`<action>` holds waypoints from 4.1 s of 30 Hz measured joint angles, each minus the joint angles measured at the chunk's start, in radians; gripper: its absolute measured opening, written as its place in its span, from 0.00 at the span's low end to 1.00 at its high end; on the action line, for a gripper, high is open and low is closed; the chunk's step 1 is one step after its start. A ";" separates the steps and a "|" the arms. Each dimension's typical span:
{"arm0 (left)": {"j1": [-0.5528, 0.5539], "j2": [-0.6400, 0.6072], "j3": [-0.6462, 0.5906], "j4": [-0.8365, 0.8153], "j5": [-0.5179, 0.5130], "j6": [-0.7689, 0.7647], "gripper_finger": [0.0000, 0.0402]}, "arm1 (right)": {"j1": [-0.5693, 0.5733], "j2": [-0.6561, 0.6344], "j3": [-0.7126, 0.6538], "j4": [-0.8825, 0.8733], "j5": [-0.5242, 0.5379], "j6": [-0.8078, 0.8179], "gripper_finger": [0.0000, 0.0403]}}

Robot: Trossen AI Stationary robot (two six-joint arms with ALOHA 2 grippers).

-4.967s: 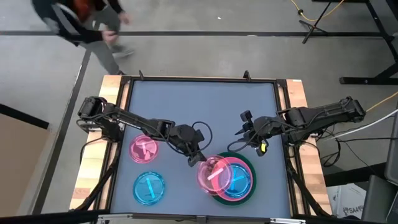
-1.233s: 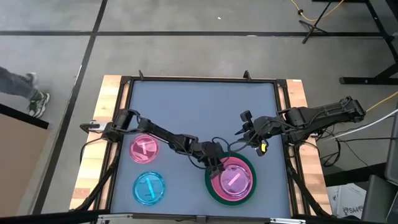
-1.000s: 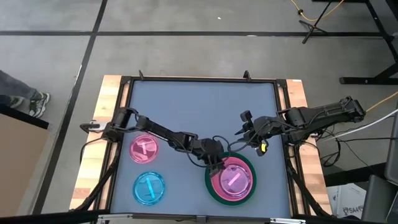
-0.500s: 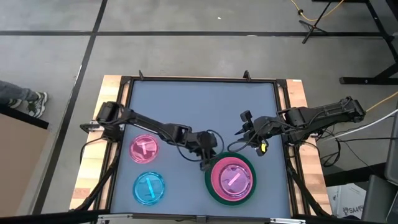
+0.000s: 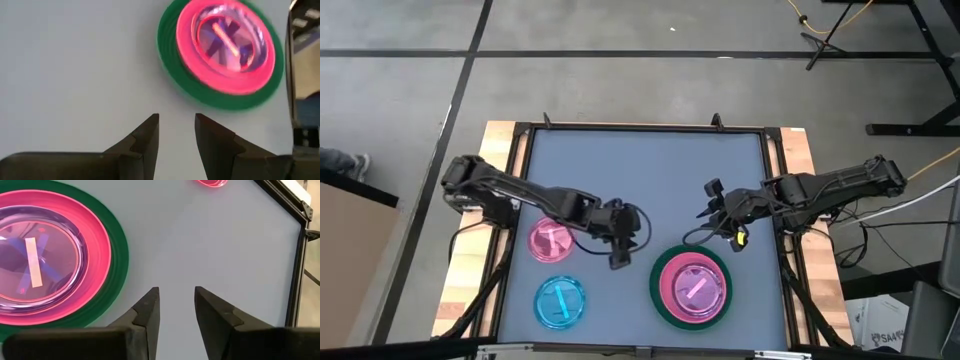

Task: Stack plastic plates
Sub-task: Stack the light pink plate on top of the light pink plate

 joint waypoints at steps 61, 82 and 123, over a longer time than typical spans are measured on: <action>-0.201 -0.138 -0.547 -0.104 0.012 -0.578 0.30 | 0.000 0.000 0.000 0.001 0.000 0.006 0.28; -0.266 -0.136 -0.634 -0.104 -0.022 -0.717 0.30 | 0.000 0.000 0.000 0.001 0.000 0.006 0.28; -0.265 -0.136 -0.634 -0.077 -0.056 -0.734 0.01 | 0.000 0.000 0.000 0.001 0.000 0.006 0.28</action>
